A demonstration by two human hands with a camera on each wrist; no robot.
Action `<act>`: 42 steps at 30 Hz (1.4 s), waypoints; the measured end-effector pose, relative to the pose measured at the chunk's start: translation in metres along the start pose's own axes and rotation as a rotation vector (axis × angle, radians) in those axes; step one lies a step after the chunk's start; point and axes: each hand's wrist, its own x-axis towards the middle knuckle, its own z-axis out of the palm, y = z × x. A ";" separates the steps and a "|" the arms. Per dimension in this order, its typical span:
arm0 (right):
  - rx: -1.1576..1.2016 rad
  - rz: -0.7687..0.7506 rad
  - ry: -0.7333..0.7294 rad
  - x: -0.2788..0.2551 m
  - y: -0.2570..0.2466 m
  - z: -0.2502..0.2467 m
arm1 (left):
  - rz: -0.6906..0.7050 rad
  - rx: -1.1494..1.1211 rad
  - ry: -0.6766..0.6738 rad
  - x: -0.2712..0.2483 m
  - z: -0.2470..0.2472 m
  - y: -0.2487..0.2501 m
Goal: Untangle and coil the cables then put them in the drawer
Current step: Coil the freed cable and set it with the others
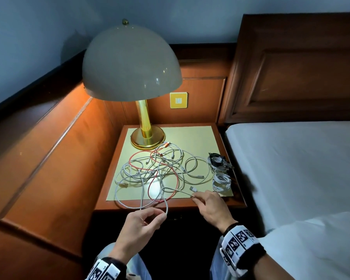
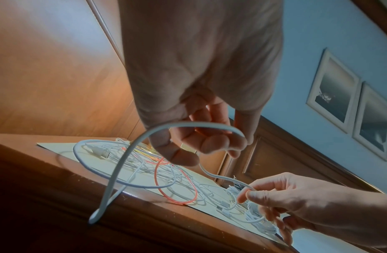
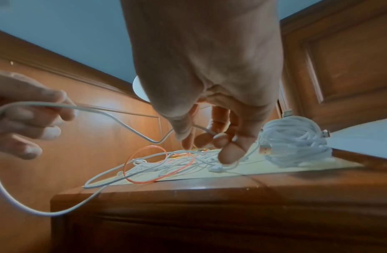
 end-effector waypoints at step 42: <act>0.251 -0.165 -0.136 -0.063 -0.040 -0.041 | 0.019 -0.260 -0.068 -0.035 0.062 0.023</act>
